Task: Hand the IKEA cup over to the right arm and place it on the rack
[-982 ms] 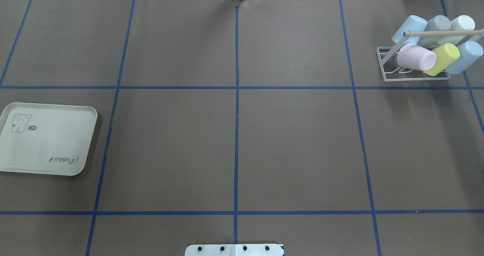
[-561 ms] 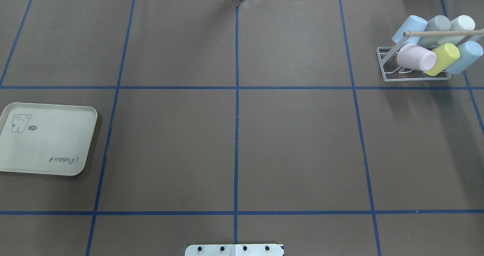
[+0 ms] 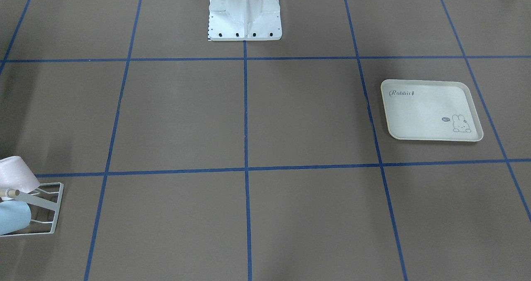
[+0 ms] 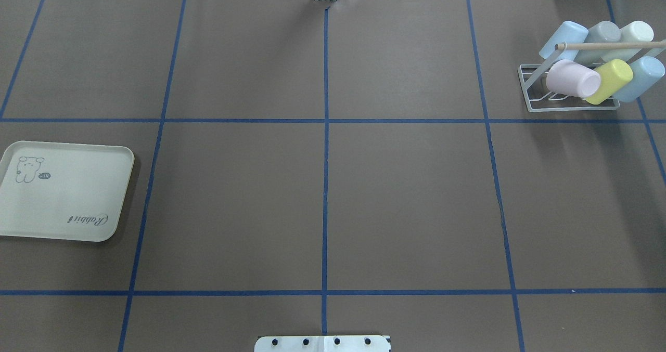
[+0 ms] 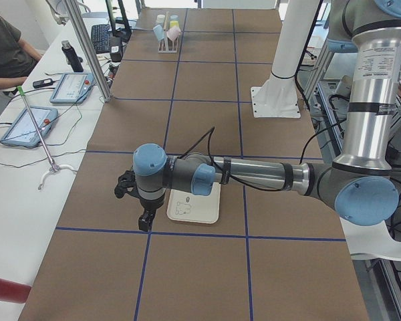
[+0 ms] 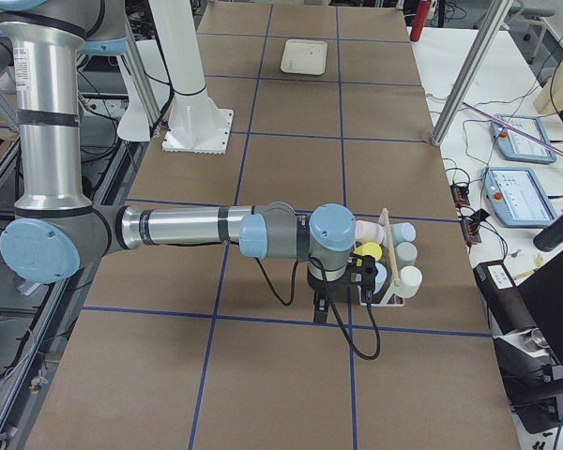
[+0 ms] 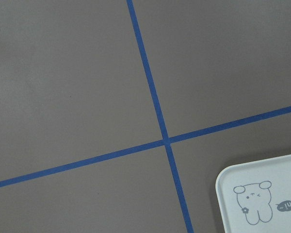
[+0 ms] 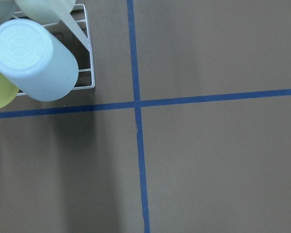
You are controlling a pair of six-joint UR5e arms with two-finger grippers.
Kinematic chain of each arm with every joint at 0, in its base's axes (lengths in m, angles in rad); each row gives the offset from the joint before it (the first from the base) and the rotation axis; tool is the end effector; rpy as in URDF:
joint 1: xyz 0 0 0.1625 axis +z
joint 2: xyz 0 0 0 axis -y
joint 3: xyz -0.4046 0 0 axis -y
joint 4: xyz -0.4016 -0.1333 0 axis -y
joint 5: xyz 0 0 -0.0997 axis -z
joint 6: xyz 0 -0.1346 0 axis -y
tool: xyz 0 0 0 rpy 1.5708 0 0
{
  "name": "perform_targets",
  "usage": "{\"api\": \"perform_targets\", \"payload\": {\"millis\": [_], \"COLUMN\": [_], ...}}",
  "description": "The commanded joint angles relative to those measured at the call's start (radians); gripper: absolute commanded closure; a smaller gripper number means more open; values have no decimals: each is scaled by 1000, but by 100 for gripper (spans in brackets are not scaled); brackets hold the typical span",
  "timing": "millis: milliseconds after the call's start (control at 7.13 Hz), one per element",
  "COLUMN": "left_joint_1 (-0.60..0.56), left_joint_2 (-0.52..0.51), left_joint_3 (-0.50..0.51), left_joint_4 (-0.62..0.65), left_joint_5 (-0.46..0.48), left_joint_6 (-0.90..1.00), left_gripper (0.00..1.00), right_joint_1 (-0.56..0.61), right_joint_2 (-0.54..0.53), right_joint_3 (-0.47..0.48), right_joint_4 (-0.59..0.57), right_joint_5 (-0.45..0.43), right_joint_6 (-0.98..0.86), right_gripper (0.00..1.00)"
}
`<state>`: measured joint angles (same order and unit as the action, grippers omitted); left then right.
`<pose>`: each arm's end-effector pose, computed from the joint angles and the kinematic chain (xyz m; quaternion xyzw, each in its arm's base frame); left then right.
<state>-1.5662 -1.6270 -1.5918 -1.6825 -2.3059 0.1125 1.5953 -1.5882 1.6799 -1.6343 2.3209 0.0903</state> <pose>-0.0405 -0.5400 0.6148 0.1072 0.3525 0.0882 0.9255 0.0537 -0.4941 0.6259 0.0011 -0.3665 0.0482 0.9292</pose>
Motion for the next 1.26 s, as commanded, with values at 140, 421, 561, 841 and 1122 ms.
{"api": "perform_targets", "payload": {"millis": [140, 421, 561, 841, 1122], "left_joint_1": [2, 2, 2, 2, 2], "left_joint_2": [-1, 1, 1, 1, 1], "left_joint_3": [3, 10, 10, 10, 10], "left_joint_4": [-73, -86, -85, -86, -86], "left_joint_5": [-6, -7, -7, -7, -7], "left_joint_6": [-273, -269, -266, -264, -264], "left_gripper": [0, 0, 0, 0, 0], "right_joint_1": [0, 0, 0, 0, 0], "right_joint_2": [1, 1, 4, 4, 4], "right_joint_3": [4, 4, 4, 4, 4], "right_joint_4": [-1, 1, 1, -1, 1], "right_joint_5": [0, 0, -2, -2, 0], "right_joint_6": [0, 0, 0, 2, 2], "right_gripper": [0, 0, 0, 0, 0]}}
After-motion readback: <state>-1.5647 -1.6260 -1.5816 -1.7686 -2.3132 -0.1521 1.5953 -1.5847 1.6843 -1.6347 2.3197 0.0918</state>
